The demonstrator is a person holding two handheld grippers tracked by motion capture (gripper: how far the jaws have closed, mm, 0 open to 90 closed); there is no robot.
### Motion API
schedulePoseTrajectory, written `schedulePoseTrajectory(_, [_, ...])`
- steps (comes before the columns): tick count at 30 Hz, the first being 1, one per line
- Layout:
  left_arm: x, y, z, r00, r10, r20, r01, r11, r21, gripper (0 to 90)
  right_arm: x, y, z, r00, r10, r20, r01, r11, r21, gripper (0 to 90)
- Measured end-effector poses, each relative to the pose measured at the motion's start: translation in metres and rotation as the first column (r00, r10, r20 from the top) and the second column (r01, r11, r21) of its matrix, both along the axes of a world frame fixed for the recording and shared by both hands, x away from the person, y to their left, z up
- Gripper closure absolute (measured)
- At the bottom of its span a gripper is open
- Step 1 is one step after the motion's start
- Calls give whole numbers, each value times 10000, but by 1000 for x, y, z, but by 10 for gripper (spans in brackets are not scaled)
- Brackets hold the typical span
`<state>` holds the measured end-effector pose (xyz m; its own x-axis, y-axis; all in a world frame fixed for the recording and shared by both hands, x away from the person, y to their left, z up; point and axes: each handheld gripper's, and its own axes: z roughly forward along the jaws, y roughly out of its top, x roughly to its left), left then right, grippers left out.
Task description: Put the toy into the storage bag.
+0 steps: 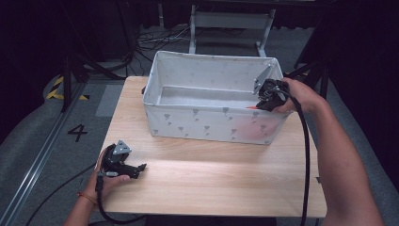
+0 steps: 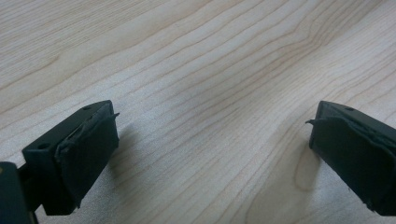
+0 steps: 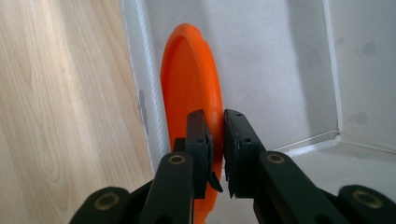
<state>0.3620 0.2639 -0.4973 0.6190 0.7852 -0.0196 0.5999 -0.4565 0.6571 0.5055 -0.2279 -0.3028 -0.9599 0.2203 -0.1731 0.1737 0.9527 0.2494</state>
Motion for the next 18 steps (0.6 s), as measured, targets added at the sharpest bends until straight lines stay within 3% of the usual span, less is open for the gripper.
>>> schedulePoseTrajectory(7, [0, 0, 0, 10000, -12, 3, 12, 10000, -2, 17, 4, -3, -3, 9995, -209, -229, 208, 9998, -74, 807])
schedulePoseTrajectory(11, [0, 0, 0, 10000, 2, -44, -2, 10000, -17, 17, 3, -5, 0, 9995, -219, -209, 226, 9990, 384, 779])
schedulePoseTrajectory(18, [0, 0, 0, 10000, 3, -42, -3, 10000, -15, 17, 1, -4, 2, 9989, -421, 201, 412, 9982, 441, 746])
